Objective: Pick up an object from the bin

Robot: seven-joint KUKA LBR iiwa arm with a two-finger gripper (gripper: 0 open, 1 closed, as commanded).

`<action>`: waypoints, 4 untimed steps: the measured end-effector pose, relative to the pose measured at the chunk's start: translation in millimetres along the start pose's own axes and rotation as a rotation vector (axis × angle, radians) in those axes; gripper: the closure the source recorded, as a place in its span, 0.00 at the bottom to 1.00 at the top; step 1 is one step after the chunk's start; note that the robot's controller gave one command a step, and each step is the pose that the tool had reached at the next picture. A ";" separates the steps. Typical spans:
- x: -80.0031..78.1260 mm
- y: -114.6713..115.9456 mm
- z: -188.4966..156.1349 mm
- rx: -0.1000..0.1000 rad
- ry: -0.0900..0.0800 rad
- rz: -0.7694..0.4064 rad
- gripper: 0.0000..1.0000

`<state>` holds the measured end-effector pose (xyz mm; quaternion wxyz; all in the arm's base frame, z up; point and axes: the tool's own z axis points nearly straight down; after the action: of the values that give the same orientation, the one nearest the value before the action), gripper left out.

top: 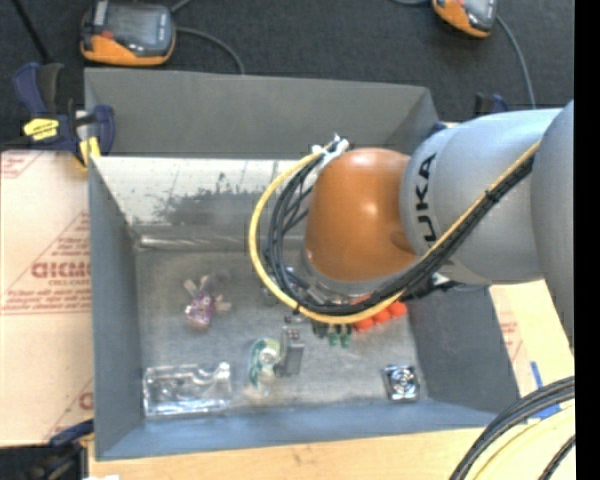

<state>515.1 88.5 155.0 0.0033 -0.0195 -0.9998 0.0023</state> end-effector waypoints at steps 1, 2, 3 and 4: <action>44.3 20.2 67.8 -0.006 -0.005 0.099 0.00; -61.7 72.2 46.6 0.000 -0.022 0.135 0.00; -81.9 72.9 84.2 -0.003 -0.012 -0.214 0.00; -81.8 74.3 83.2 -0.006 -0.013 -0.211 1.00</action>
Offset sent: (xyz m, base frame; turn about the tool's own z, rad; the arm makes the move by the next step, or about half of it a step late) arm -0.0430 0.0211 -0.0654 0.1006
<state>599.2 159.1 70.9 -0.0028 0.0861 -0.9963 -0.0012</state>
